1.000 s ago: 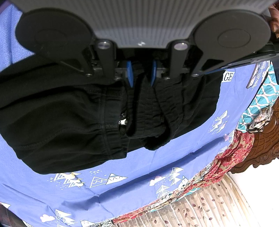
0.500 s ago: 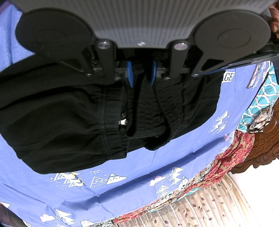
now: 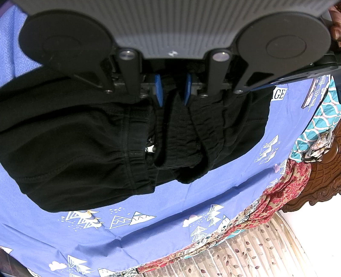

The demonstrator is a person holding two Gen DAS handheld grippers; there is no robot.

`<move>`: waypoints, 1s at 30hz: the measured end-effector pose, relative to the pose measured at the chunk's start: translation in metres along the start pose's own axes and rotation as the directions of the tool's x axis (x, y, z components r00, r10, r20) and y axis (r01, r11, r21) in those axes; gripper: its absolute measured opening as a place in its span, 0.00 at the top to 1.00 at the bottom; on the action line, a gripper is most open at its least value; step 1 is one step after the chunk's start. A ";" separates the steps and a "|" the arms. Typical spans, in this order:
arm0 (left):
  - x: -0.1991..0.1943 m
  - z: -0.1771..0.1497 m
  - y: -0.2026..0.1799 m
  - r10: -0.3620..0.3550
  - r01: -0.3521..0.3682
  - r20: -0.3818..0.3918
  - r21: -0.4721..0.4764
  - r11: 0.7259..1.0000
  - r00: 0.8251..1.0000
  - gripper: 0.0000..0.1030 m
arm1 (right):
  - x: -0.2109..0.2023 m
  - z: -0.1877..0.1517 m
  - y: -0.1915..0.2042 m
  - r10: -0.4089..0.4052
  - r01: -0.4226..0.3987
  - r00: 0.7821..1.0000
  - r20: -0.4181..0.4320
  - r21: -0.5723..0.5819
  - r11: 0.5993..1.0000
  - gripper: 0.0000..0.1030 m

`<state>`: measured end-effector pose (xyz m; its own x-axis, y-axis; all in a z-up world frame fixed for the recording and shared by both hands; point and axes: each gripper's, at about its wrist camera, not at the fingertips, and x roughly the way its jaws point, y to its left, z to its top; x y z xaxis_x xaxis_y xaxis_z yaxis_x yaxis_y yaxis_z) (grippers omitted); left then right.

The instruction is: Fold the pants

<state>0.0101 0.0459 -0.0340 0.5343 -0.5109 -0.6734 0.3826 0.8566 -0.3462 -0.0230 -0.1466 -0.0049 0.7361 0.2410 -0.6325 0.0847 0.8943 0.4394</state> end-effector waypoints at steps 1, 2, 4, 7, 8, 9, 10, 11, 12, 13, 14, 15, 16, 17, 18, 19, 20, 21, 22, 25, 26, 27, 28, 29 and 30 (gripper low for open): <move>0.000 0.000 0.000 0.000 0.000 0.000 0.000 1.000 1.000 0.76 | 0.000 0.000 0.000 0.000 0.000 1.000 0.000 0.000 1.000 0.76; 0.000 0.000 0.000 0.000 0.000 0.000 0.000 1.000 1.000 0.76 | 0.000 0.000 0.000 0.000 0.000 1.000 -0.001 -0.002 1.000 0.76; 0.000 0.000 0.000 0.000 0.000 0.000 0.000 1.000 1.000 0.76 | 0.000 0.001 0.001 -0.001 0.001 1.000 -0.005 -0.008 1.000 0.75; 0.000 0.000 0.001 -0.001 0.001 -0.001 -0.002 1.000 1.000 0.76 | -0.008 0.005 0.003 -0.011 0.011 1.000 0.008 -0.018 1.000 0.60; 0.000 0.000 0.001 -0.001 0.001 -0.002 -0.002 1.000 1.000 0.76 | -0.014 0.006 0.002 0.007 -0.006 1.000 0.028 -0.011 1.000 0.58; 0.000 0.000 0.002 0.000 0.000 -0.002 0.000 1.000 1.000 0.76 | -0.021 0.008 0.000 0.019 -0.019 0.999 0.049 -0.001 1.000 0.58; 0.001 0.000 0.001 0.002 -0.002 -0.002 0.002 1.000 1.000 0.76 | -0.029 0.011 -0.003 0.022 -0.022 0.997 0.076 0.005 1.000 0.58; 0.001 0.000 0.001 0.004 -0.004 -0.002 0.004 1.000 1.000 0.76 | -0.037 0.014 -0.007 0.017 -0.018 0.994 0.104 0.009 1.000 0.58; 0.001 0.000 0.000 0.006 -0.006 -0.002 0.005 1.000 1.000 0.76 | -0.044 0.017 -0.011 0.007 -0.009 0.991 0.130 0.014 1.000 0.58; 0.001 0.000 0.000 0.007 -0.007 -0.002 0.005 1.000 1.000 0.76 | -0.052 0.021 -0.018 -0.010 0.006 0.987 0.160 0.028 1.000 0.58; 0.001 0.000 0.000 0.007 -0.007 -0.002 0.006 1.000 1.000 0.76 | -0.058 0.024 -0.025 -0.030 0.022 0.982 0.184 0.046 0.999 0.58; 0.001 0.001 -0.001 0.008 -0.008 -0.003 0.006 1.000 1.000 0.76 | -0.065 0.028 -0.034 -0.056 0.042 0.976 0.209 0.071 0.997 0.57; 0.002 0.001 -0.001 0.008 -0.008 -0.003 0.005 1.000 1.000 0.76 | -0.070 0.032 -0.045 -0.079 0.059 0.971 0.226 0.093 0.994 0.56; 0.002 0.001 -0.001 0.008 -0.008 -0.003 0.005 1.000 1.000 0.76 | -0.075 0.035 -0.056 -0.109 0.080 0.964 0.242 0.125 0.989 0.54; 0.002 0.001 -0.001 0.008 -0.008 -0.003 0.005 1.000 1.000 0.76 | -0.079 0.036 -0.068 -0.138 0.099 0.959 0.249 0.163 0.982 0.50; 0.002 0.001 -0.001 0.008 -0.008 -0.003 0.006 1.000 1.000 0.76 | -0.083 0.037 -0.080 -0.164 0.112 0.954 0.252 0.208 0.972 0.48; 0.002 0.001 -0.001 0.009 -0.009 -0.003 0.006 1.000 1.000 0.76 | -0.086 0.036 -0.092 -0.184 0.120 0.950 0.254 0.246 0.962 0.43; 0.002 0.001 -0.002 0.010 -0.010 -0.003 0.006 1.000 1.000 0.76 | -0.089 0.035 -0.101 -0.201 0.128 0.946 0.253 0.277 0.952 0.39; 0.002 0.001 -0.002 0.011 -0.011 -0.003 0.006 1.000 1.000 0.76 | -0.091 0.032 -0.110 -0.222 0.141 0.943 0.250 0.307 0.941 0.38; 0.002 0.001 -0.002 0.011 -0.011 -0.003 0.007 1.000 1.000 0.76 | -0.090 0.024 -0.131 -0.255 0.166 0.943 0.214 0.362 0.917 0.31; 0.002 0.001 -0.002 0.011 -0.011 -0.003 0.007 1.000 1.000 0.76 | -0.086 0.020 -0.134 -0.257 0.170 0.947 0.195 0.374 0.911 0.29; 0.002 0.001 -0.002 0.010 -0.010 -0.003 0.007 1.000 1.000 0.76 | -0.082 0.017 -0.137 -0.255 0.173 0.952 0.169 0.388 0.905 0.29; 0.002 0.001 -0.002 0.010 -0.010 -0.003 0.006 1.000 1.000 0.76 | -0.075 0.015 -0.140 -0.246 0.172 0.959 0.141 0.400 0.900 0.29; 0.002 0.001 -0.002 0.010 -0.010 -0.003 0.006 1.000 1.000 0.76 | -0.072 0.010 -0.139 -0.238 0.167 0.963 0.130 0.405 0.899 0.29; 0.002 0.001 -0.002 0.009 -0.009 -0.003 0.005 1.000 1.000 0.76 | -0.069 0.007 -0.138 -0.241 0.171 0.961 0.134 0.398 0.901 0.27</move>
<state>0.0112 0.0433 -0.0340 0.5353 -0.5027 -0.6788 0.3818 0.8609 -0.3364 -0.0809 -0.2887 -0.0174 0.7769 -0.0344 -0.6286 0.4693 0.6972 0.5419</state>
